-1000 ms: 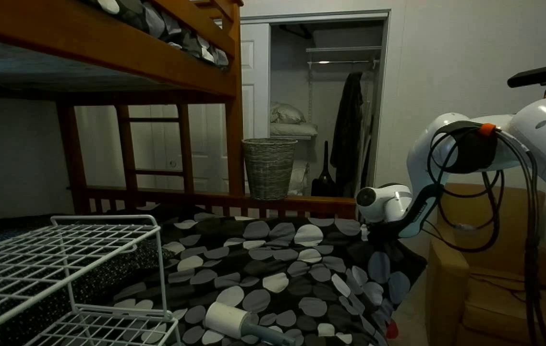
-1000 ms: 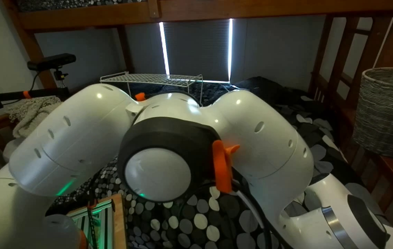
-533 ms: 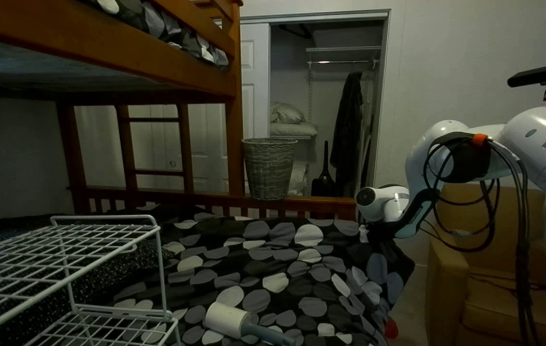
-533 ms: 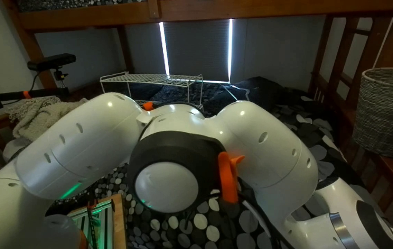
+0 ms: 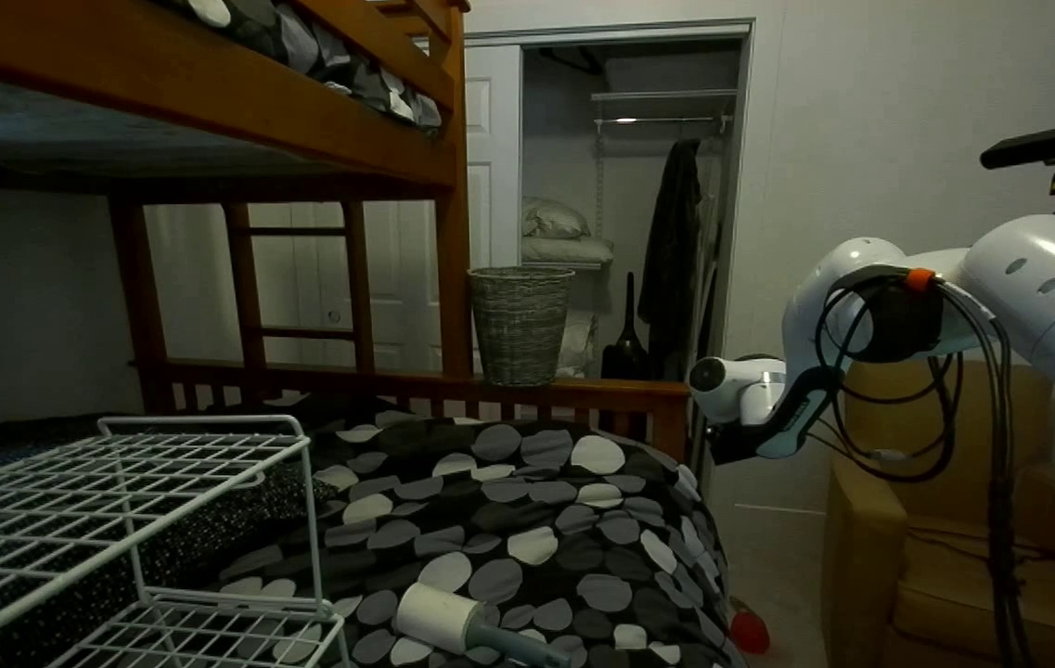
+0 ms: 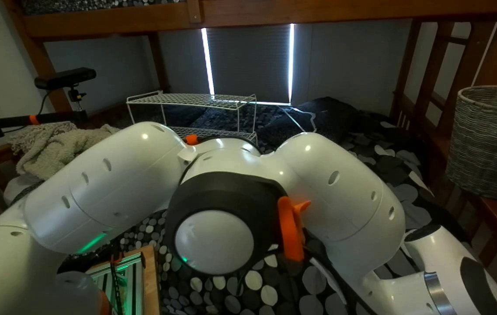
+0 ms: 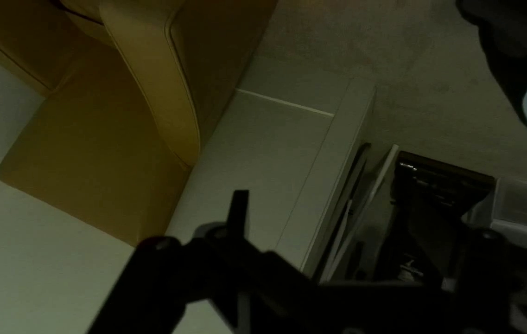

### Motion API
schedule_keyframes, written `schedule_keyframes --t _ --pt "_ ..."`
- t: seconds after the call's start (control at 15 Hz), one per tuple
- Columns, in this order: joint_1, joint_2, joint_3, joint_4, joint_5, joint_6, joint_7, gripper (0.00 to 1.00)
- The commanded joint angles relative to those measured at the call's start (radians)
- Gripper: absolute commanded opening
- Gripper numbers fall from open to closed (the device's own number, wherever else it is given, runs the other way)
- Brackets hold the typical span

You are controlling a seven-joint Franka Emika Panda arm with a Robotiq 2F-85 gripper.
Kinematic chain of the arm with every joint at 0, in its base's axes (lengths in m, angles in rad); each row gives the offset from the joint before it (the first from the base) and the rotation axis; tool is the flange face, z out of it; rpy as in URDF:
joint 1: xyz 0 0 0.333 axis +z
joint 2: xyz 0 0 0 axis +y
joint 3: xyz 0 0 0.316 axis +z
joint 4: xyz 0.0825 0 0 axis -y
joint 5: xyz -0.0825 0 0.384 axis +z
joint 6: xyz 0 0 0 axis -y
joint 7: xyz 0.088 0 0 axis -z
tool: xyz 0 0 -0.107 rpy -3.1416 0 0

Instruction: Cover the right uncovered part of the bed with the blanket

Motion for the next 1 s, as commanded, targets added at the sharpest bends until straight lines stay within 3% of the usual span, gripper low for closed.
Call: schedule_keyframes --t 0.0,0.33,0.93 --pt "0.008 -0.037 -0.011 -0.043 0.104 -0.015 -0.118 1.0" --pt "0.009 -0.168 -0.012 -0.184 0.229 0.028 -0.309 1.0" --pt "0.057 -0.46 -0.016 -0.5 0.448 0.05 -0.542 1.0"
